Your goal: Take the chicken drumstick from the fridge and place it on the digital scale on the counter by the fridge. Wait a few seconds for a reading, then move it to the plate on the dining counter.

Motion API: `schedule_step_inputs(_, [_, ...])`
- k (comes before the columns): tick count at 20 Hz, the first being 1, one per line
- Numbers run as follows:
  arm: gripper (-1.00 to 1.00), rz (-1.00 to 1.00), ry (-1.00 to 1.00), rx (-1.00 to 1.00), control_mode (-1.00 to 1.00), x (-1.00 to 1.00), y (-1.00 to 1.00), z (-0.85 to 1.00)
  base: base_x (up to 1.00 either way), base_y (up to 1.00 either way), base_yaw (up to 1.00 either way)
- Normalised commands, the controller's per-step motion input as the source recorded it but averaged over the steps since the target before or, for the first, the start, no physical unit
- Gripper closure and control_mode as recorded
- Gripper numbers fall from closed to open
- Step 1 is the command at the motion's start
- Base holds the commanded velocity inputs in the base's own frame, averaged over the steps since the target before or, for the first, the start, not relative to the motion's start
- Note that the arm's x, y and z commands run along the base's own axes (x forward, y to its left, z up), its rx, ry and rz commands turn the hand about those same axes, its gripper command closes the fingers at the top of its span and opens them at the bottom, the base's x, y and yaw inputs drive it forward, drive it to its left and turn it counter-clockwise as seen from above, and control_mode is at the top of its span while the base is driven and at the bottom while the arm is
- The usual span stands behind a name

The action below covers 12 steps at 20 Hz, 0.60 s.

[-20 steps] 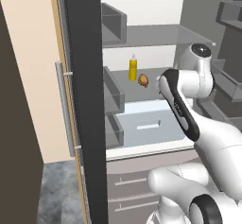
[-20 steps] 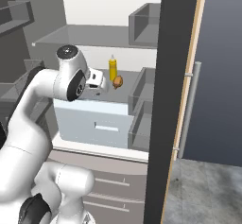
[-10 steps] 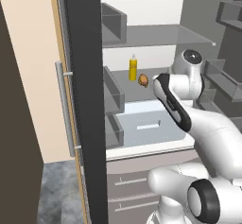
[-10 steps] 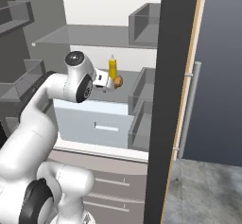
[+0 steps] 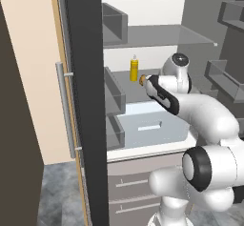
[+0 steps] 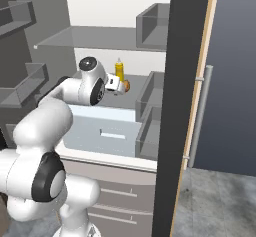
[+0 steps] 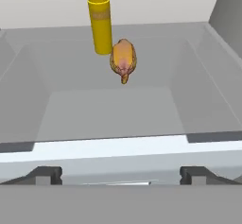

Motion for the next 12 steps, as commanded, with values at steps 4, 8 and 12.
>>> schedule_step_inputs(4, [-1.0, 0.0, 0.0, 0.0, -1.0, 0.55, 0.0, -0.32, 0.0, 0.0, 0.0])
schedule_step_inputs(8, [-1.0, 0.0, -0.01, 0.0, -1.0, 0.47, -0.01, -0.24, 0.0, 0.0, 0.0])
schedule_step_inputs(12, [-1.0, 0.0, -0.02, 0.0, -1.0, 0.44, -0.1, -0.08, 0.0, 0.0, 0.0])
